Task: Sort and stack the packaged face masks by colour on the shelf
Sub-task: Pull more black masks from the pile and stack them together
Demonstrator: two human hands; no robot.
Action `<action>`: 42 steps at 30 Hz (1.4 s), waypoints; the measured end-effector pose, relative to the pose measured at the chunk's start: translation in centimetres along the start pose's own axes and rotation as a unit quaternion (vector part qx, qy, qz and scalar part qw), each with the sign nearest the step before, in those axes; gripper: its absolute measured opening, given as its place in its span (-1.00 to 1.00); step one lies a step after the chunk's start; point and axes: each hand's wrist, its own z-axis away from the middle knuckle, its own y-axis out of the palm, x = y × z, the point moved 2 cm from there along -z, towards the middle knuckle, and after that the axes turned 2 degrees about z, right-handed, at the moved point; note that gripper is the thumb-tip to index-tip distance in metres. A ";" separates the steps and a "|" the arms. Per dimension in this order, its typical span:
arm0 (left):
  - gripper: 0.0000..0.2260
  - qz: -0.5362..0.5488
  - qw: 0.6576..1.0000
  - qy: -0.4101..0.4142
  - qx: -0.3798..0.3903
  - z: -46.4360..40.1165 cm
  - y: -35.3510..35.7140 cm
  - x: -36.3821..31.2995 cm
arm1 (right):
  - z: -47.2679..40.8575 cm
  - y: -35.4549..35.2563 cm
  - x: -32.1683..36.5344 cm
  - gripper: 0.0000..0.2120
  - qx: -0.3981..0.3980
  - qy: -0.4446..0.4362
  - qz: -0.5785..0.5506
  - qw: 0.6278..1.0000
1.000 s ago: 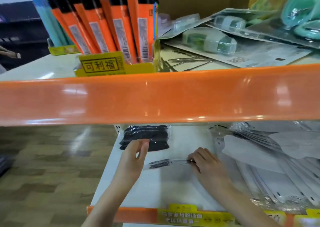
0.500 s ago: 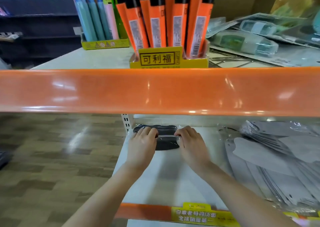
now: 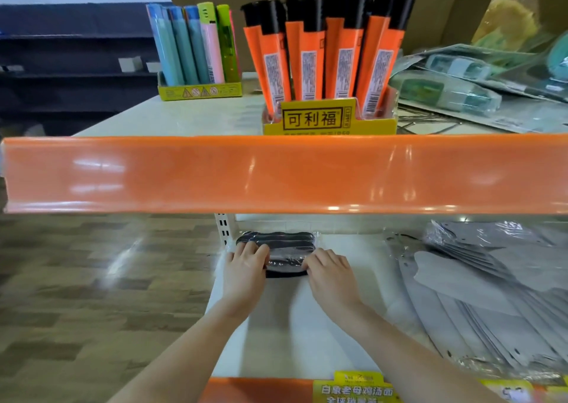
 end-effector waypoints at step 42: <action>-0.77 0.147 0.979 0.117 0.084 5.3 3.4 -17.2 | 9.2 -7.6 -6.9 -0.72 0.068 0.148 -0.019 0.987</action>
